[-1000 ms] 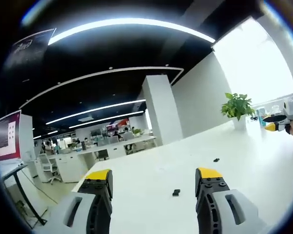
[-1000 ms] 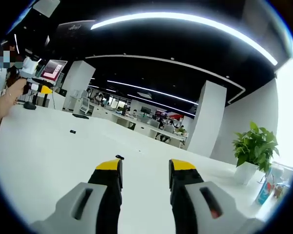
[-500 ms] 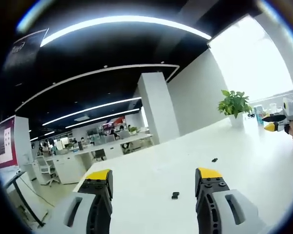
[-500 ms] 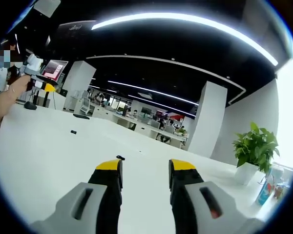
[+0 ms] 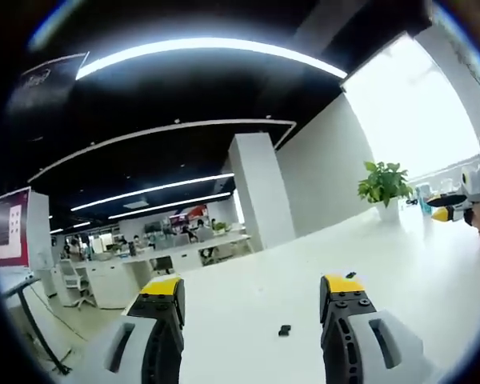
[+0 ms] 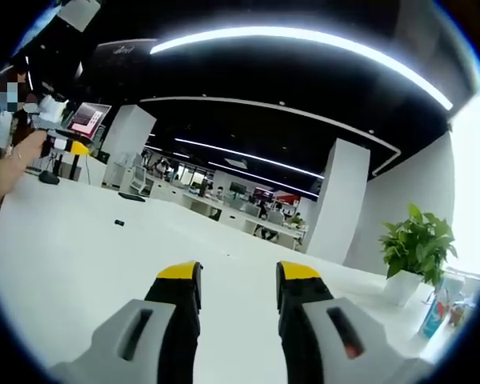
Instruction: Snap the two parts of the plastic buckle together until the buckle closes and remains connected.
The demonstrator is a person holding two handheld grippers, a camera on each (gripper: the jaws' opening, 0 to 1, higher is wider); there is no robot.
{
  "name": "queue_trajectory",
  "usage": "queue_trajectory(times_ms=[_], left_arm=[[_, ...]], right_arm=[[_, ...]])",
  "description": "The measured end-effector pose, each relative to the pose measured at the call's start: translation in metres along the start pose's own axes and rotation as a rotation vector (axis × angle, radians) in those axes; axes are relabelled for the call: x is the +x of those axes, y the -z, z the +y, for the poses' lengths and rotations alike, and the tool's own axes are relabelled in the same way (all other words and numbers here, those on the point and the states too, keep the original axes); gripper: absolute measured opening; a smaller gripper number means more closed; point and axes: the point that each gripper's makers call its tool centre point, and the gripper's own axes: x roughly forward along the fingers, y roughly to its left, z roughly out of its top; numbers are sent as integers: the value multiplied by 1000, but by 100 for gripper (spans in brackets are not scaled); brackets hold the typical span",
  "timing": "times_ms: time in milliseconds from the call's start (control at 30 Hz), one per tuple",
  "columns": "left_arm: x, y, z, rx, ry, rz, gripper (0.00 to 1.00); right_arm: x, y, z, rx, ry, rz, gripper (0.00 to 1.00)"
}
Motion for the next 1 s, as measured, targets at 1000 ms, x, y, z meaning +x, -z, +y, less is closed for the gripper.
queue_trajectory(times_ms=[1000], left_arm=[[11,-19,8,-24,11,-19,63]], right_arm=[[4,9,2,-17,-4,46,36]])
